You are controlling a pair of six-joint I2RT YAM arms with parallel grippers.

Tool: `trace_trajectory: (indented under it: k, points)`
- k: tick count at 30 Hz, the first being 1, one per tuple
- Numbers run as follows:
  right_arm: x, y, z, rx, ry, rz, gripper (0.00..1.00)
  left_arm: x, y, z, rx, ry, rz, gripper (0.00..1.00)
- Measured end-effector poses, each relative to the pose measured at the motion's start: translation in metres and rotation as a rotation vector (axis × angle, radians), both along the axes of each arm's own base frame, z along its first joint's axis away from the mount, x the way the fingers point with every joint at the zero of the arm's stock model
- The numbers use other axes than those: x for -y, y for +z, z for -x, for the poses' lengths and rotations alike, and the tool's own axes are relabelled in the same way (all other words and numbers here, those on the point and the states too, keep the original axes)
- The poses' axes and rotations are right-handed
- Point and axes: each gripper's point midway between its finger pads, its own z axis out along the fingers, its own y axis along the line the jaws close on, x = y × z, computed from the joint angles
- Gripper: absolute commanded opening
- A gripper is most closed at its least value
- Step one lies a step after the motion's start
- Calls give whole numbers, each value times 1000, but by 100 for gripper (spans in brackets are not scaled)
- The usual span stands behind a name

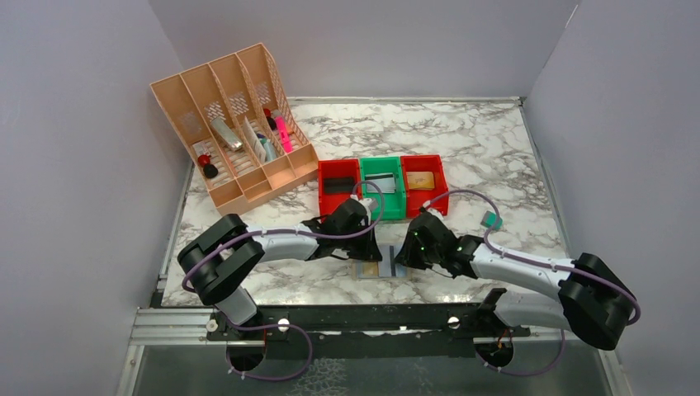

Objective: Take the credit cards out of the card holder

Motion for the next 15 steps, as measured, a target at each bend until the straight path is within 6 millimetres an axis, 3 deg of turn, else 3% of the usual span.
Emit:
trace_trajectory:
  k: [9,15]
  points:
    - [-12,17,-7,46,57,-29,21,-2,2,2,1,-10,-14,1]
    - [-13,-3,-6,-10,47,12,19,0,5,1,8,-20,-17,12]
